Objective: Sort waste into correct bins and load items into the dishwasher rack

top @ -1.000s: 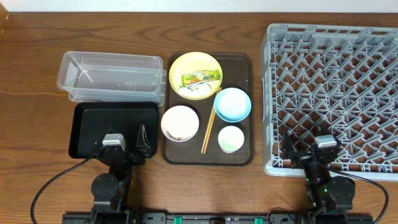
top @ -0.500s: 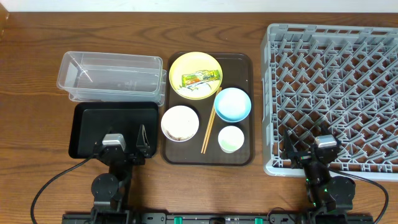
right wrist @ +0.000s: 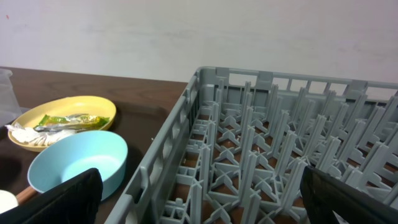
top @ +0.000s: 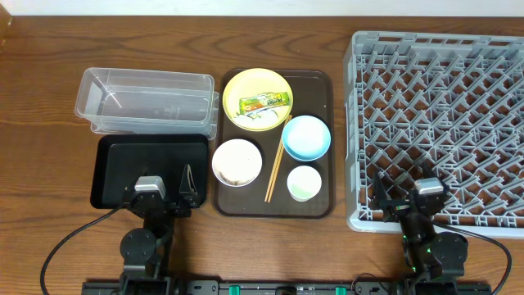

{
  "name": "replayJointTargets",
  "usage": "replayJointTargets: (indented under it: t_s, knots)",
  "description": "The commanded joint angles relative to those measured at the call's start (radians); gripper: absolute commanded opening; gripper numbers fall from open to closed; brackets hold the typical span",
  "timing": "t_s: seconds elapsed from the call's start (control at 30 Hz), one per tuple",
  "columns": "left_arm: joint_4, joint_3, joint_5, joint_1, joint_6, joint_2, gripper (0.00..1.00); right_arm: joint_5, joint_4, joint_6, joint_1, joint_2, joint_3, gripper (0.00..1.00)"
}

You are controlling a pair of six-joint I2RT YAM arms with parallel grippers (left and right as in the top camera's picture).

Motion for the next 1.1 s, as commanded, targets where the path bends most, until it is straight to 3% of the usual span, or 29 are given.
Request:
replayJointTargets:
  t_s: [0.0, 0.27, 0.47, 0.73, 1.07]
  knots:
    - [-0.048, -0.011, -0.010, 0.005, 0.013, -0.006, 0.91, 0.016, -0.001, 0.008, -0.015, -0.005, -0.001, 0.99]
    - [-0.110, 0.056, -0.009, 0.005, -0.074, 0.049, 0.92, 0.029, -0.018, 0.097, -0.015, -0.002, 0.031, 0.99]
    - [-0.209, 0.203, -0.009, 0.005, -0.074, 0.225, 0.91, 0.074, -0.054, 0.097, -0.015, 0.087, 0.112, 0.99]
    - [-0.372, 0.489, -0.009, 0.005, -0.074, 0.589, 0.92, 0.073, -0.068, 0.097, -0.015, 0.406, 0.288, 0.99]
    - [-0.802, 0.878, -0.009, 0.005, -0.074, 0.985, 0.91, 0.070, -0.321, 0.093, -0.015, 0.840, 0.647, 0.99]
